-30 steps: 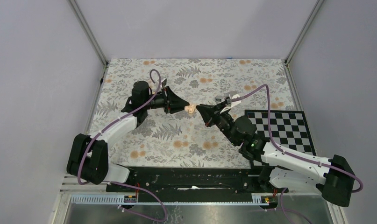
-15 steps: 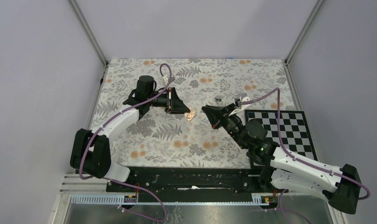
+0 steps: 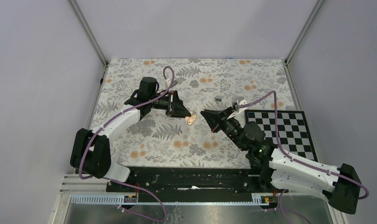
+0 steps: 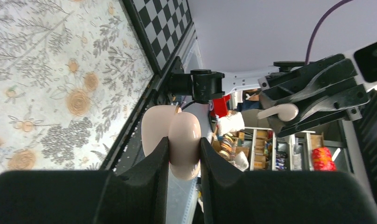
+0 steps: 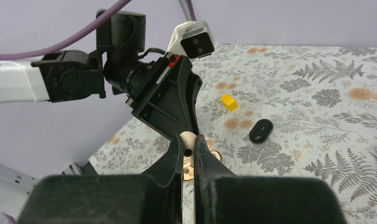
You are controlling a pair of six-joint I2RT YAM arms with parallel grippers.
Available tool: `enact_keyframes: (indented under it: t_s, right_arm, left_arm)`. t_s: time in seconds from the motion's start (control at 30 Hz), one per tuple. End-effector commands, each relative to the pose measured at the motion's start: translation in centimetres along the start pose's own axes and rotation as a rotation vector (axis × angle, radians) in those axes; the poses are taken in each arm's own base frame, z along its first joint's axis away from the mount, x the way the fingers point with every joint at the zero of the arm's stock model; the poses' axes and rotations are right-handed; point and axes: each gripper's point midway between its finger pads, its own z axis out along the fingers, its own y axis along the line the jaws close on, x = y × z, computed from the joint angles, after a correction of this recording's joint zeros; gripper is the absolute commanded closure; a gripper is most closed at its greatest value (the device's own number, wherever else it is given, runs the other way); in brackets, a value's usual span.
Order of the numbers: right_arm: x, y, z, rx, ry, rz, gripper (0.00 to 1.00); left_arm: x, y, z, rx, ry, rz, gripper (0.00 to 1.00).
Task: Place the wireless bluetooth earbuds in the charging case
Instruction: Place the earbud in the charging case.
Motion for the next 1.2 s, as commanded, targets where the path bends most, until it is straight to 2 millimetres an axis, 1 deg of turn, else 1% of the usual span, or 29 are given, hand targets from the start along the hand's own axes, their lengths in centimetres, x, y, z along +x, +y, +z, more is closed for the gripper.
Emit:
enact_keyframes:
  t_s: [0.0, 0.1, 0.17, 0.23, 0.3, 0.4, 0.57, 0.73, 0.87, 1.03, 1.17]
  right_arm:
    - [-1.4, 1.7, 0.2, -0.094, -0.060, -0.005, 1.00]
    - [-1.1, 2.3, 0.1, -0.136, -0.050, -0.019, 1.00]
    - [-1.0, 2.9, 0.1, -0.165, -0.048, -0.027, 0.97]
    - [-0.9, 3.3, 0.3, -0.184, -0.038, -0.038, 0.98]
    - [-1.1, 3.7, 0.4, -0.199, -0.034, -0.045, 1.00]
    - [-1.1, 4.3, 0.6, -0.227, -0.030, -0.062, 1.00]
    - [-1.2, 4.8, 0.9, -0.258, -0.047, -0.086, 1.00]
    - [-1.1, 5.4, 0.7, -0.319, -0.094, -0.126, 1.00]
    - [-0.7, 5.5, 0.6, -0.340, -0.093, -0.152, 1.00]
    - [-0.4, 5.2, 0.1, -0.347, -0.127, -0.162, 1.00]
    - [-0.2, 5.0, -0.1, -0.352, -0.146, -0.162, 1.00]
  left_arm:
    - [-0.4, -3.8, 0.1, 0.088, 0.001, 0.007, 1.00]
    - [-0.8, -5.3, 0.0, 0.149, -0.003, -0.002, 1.00]
    - [-1.1, -5.7, -0.1, 0.149, -0.014, 0.033, 1.00]
    - [-1.1, -5.3, 0.0, 0.122, 0.004, 0.005, 1.00]
    - [-0.9, -4.7, 0.3, 0.114, 0.053, -0.039, 1.00]
    - [-0.4, -4.3, 0.5, 0.133, 0.122, -0.100, 1.00]
    - [0.1, -4.5, 0.4, 0.151, 0.158, -0.144, 1.00]
    - [0.3, -4.8, 0.3, 0.159, 0.173, -0.161, 1.00]
    - [0.2, -4.7, 0.3, 0.162, 0.181, -0.177, 1.00]
    - [0.4, -4.4, 0.4, 0.175, 0.200, -0.214, 1.00]
    - [0.2, -4.7, 0.4, 0.190, 0.206, -0.195, 1.00]
